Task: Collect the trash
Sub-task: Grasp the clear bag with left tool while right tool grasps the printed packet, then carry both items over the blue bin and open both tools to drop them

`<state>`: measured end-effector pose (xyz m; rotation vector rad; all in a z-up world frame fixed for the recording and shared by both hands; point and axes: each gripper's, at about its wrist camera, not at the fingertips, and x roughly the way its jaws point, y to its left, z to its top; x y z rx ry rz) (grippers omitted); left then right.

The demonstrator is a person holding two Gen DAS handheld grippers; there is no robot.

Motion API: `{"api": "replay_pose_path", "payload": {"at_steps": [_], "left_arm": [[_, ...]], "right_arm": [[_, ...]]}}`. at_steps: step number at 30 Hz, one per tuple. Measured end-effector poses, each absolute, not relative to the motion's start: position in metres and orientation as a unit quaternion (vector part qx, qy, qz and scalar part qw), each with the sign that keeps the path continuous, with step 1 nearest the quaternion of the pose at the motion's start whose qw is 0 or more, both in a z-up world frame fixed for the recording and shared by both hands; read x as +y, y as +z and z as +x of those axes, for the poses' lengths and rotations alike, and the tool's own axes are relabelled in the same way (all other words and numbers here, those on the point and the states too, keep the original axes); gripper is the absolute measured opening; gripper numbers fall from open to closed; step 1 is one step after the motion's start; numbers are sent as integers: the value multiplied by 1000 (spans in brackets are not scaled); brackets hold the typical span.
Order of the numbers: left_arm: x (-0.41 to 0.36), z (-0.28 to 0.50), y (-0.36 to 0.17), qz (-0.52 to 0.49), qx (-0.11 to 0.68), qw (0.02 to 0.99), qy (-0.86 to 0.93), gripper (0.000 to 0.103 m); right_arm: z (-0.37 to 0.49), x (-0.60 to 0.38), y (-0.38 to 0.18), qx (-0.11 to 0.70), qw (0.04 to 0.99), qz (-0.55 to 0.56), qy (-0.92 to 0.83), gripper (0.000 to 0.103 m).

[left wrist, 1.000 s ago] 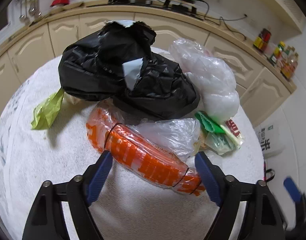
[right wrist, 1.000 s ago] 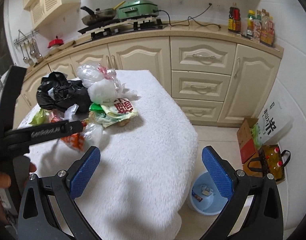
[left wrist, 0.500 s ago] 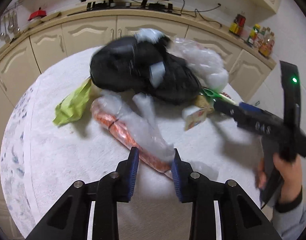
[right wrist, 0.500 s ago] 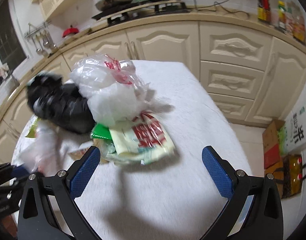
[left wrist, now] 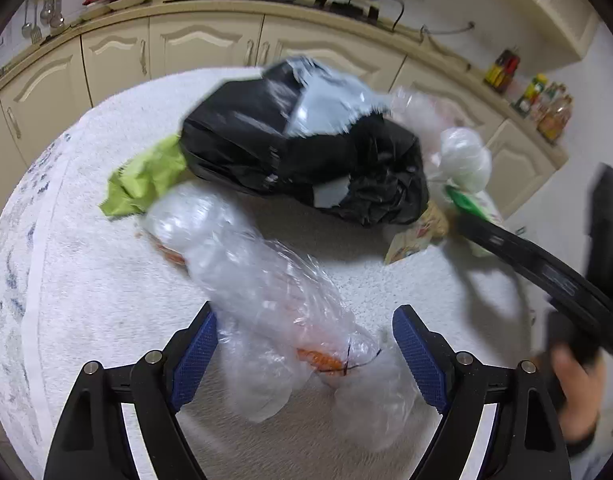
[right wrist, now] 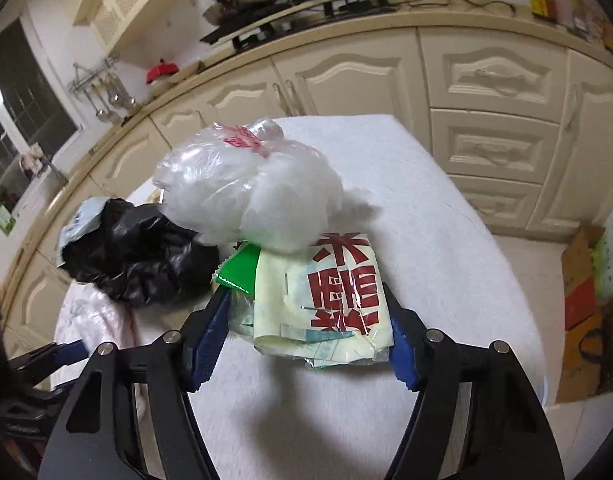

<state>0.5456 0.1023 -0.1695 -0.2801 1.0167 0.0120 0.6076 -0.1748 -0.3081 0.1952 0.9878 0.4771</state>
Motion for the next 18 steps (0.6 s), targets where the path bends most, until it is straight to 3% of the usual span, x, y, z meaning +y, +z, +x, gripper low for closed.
{"api": "replay_pose_path", "payload": {"at_steps": [4,5,11,18], "left_arm": [[86,562,-172,-103,488,866,36,78],[85,559,-172,-97,485,868,44,64],[89,543,-167,-83,472,877,34,33],[81,505,-154,-106,459,882,-9,28]], "right_arm": [[578,-182,-297,451,859,99,222,70],[570,-183,-294,447,860,101,223,70],[536,-181,-281,435,863,116,231,71],[512,-177,-282,433,859,135,237,71]]}}
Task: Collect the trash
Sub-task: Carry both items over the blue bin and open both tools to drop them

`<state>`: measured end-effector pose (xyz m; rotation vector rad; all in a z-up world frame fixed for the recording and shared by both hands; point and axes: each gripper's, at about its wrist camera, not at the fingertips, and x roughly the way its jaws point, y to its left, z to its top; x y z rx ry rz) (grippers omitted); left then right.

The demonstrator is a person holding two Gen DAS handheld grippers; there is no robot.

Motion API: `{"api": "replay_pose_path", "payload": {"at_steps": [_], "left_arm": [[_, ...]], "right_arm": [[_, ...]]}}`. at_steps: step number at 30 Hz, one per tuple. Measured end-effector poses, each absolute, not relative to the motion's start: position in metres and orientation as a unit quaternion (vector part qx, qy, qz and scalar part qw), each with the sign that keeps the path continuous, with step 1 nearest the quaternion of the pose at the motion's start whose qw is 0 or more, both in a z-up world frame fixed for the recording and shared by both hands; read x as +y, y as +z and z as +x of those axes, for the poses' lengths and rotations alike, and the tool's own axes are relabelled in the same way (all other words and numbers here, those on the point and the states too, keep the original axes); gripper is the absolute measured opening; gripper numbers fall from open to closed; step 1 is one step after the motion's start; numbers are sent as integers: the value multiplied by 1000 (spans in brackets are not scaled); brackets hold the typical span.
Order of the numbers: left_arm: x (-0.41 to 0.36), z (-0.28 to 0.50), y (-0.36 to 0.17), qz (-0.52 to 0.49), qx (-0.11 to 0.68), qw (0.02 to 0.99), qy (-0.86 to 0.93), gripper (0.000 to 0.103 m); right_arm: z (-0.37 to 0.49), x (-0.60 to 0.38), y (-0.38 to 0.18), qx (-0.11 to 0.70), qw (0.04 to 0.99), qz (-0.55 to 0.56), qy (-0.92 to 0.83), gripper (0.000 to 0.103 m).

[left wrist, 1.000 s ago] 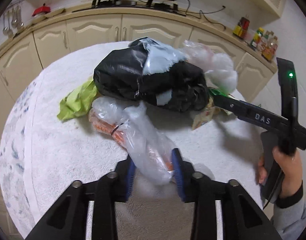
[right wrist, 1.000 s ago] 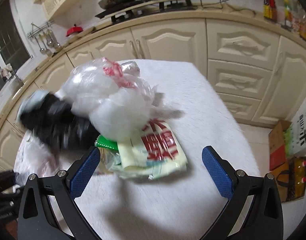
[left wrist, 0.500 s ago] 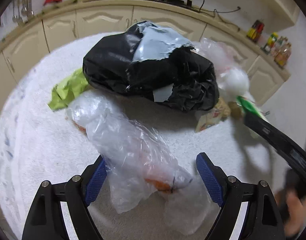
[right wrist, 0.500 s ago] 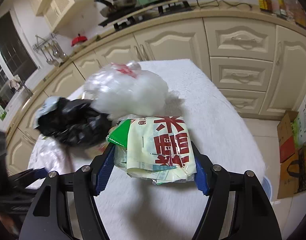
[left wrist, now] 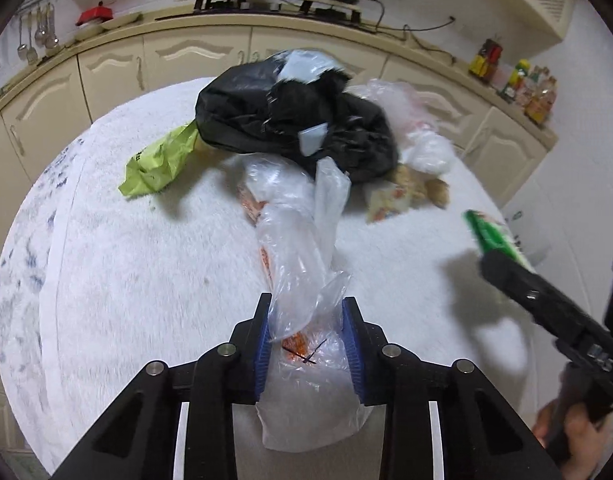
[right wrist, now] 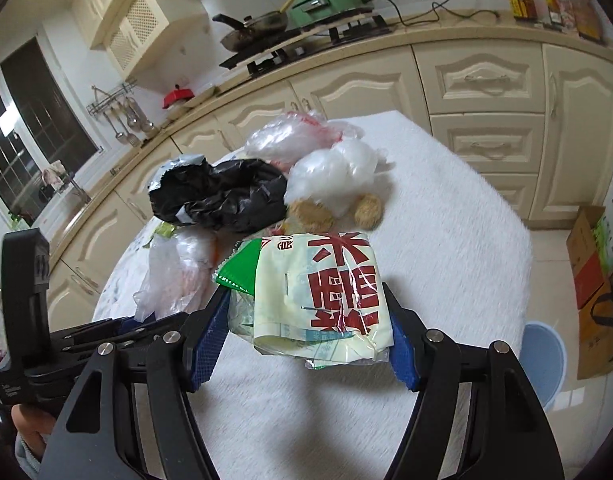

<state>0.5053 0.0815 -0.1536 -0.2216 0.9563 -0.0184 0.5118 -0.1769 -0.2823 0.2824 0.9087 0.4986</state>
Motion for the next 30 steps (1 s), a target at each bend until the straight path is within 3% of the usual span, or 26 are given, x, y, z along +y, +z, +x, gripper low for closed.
{"api": "replay_pose_path", "payload": {"at_steps": [14,23,30], "left_arm": [[9,449,-104,-74,422,900,-82,28],[-98,487,-110,-26,429,887,-170,28],[-189,543,-142,40,451,866,-214,28]], "right_arm": [[475,-230,-262,395,871,189,225,71],[457,-334,-256,361,895,220,138,71],[459,-422,-285,371,900,227,36,71]]}}
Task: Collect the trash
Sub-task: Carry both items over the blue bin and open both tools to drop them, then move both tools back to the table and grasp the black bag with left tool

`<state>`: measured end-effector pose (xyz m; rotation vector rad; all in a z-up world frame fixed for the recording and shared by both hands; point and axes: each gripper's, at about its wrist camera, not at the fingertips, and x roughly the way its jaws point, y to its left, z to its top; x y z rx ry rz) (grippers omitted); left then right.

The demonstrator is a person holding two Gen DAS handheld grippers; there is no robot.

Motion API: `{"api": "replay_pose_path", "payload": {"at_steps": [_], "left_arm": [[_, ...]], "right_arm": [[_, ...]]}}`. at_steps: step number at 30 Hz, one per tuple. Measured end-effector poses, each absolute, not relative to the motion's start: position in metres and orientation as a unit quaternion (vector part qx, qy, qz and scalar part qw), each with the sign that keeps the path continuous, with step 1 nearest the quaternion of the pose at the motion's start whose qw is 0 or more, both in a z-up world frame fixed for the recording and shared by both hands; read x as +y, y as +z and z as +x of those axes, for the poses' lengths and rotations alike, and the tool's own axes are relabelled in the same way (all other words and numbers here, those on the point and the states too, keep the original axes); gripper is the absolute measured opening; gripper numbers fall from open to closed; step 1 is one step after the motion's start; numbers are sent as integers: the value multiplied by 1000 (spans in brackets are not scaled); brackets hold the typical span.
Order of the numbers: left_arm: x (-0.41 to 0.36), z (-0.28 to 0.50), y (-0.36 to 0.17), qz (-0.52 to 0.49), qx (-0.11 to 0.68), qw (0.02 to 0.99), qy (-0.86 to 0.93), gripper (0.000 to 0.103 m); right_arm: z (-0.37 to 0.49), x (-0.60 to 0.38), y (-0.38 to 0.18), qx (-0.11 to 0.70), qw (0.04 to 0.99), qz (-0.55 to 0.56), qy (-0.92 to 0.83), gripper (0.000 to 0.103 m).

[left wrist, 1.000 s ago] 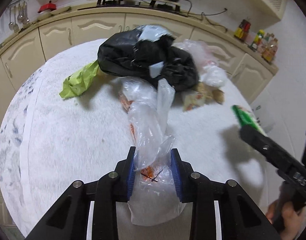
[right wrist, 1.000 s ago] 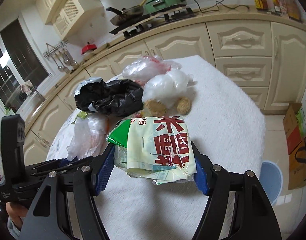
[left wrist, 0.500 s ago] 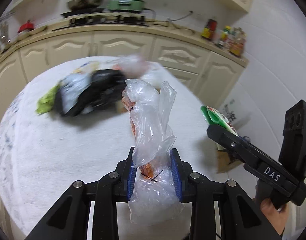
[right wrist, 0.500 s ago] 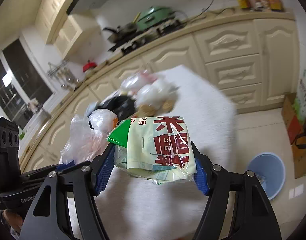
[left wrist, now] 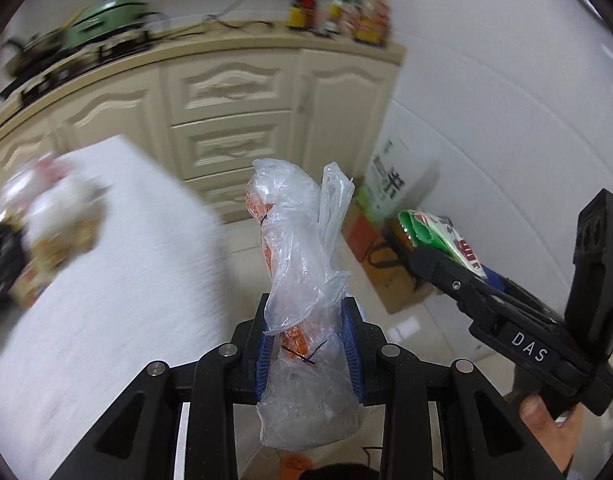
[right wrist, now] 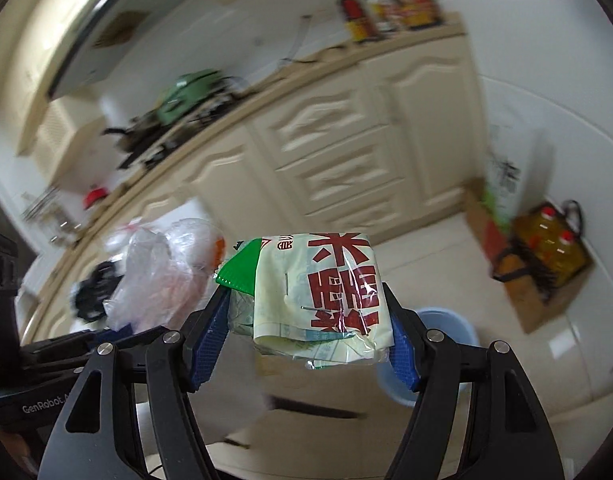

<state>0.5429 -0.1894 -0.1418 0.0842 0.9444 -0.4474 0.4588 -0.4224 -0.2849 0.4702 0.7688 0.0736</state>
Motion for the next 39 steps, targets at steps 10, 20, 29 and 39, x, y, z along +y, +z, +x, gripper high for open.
{"api": "replay_pose_path", "payload": {"at_steps": [10,20,29,39], "left_arm": [[-273,641,-224,81,518,817,-239,27],[-308,675,-262,94,507,829,-219,48],[-322,639,-249,113,483,858,-136,70],[-300,589,-204,87,456,877,-122,70]], "right_arm": [[474,-500,-362,410,872,264,-35,71],[487,-517,-427,457,844,275,-55,71],[505,-505,-457,486,830,271,-46,72],[513,-494,-425,471,843,258,-44,73]]}}
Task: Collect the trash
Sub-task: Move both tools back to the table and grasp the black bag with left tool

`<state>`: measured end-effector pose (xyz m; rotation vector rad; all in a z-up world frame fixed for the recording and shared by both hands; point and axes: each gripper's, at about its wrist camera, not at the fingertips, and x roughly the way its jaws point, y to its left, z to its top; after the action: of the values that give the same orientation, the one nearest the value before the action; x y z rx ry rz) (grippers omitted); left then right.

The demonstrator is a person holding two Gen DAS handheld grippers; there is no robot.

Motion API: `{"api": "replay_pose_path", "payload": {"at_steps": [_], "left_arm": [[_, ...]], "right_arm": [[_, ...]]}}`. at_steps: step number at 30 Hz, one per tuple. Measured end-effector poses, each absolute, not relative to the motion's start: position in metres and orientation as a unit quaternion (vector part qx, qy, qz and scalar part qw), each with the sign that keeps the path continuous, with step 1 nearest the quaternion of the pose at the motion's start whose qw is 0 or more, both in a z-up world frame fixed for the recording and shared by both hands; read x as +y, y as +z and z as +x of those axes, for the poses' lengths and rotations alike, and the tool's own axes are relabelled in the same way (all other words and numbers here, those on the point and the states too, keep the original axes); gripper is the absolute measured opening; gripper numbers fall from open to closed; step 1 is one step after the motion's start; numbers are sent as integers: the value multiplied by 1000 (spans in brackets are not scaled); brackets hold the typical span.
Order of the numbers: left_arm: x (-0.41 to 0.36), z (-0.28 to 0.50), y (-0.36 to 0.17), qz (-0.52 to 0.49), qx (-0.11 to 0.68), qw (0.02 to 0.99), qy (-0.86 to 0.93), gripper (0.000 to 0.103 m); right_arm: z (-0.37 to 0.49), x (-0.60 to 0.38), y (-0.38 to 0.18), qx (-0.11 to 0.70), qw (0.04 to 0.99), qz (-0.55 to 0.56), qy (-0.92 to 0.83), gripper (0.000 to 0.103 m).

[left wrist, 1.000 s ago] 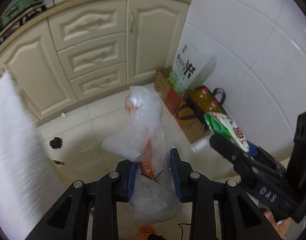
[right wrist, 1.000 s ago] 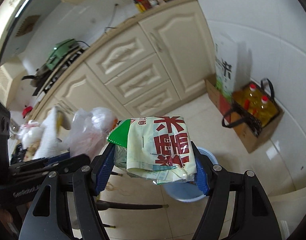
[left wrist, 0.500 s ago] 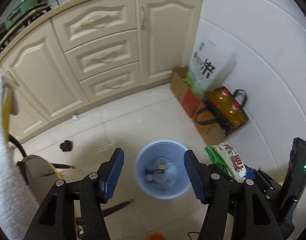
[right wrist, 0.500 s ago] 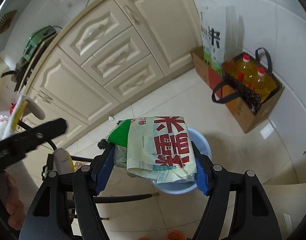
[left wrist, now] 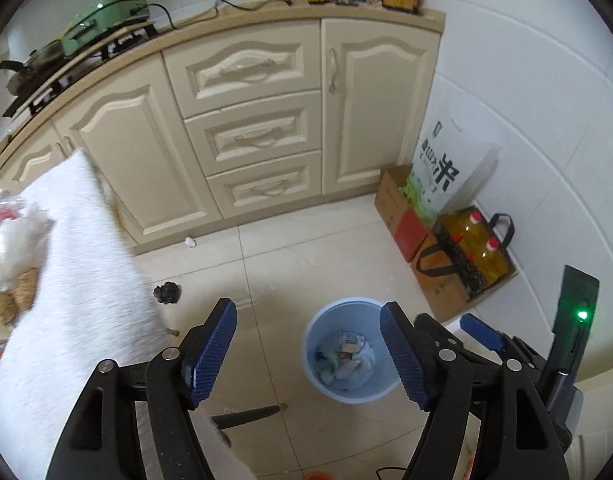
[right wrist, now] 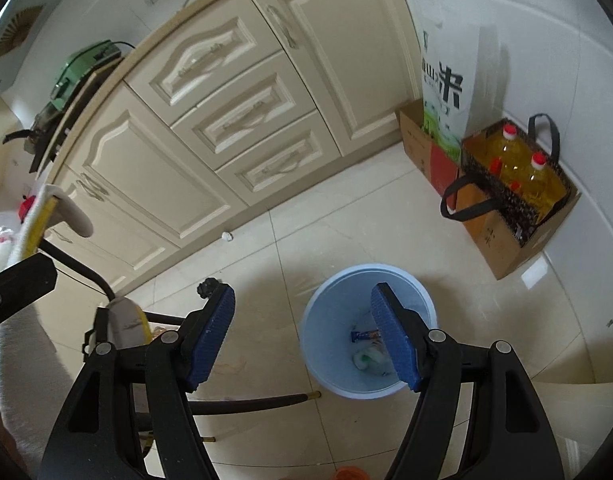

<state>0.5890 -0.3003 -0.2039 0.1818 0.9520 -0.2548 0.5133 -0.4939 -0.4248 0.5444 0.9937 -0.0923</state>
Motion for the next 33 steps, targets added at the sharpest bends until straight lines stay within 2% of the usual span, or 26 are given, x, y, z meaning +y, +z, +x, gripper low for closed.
{"api": "replay_pose_path", "payload": {"at_steps": [4,11,15,20,26,33], "left_arm": [[-277,558,-174,93,427,892,-120,71],[-207,481,-110,62,368,919,-131,81],[-148,438,-80,42,339,933,-117,84],[-69,393,-56,13,311,946,-87,91],[14,359,-51,5,291,956,-35,101],[69,370,-84,19,318,948,-2,101]], "right_arm": [[497,-482,-388,458,855,241,-44,77],[470,-439,-300,419,885,200,-18,88],[459,-398,-245,388,907,162,-1,101],[450,-334,-192,354,927,118,33,103],[458,-263,-170,348,931,80,79,103],[484,-197,-184,371,922,41,102,103]]}}
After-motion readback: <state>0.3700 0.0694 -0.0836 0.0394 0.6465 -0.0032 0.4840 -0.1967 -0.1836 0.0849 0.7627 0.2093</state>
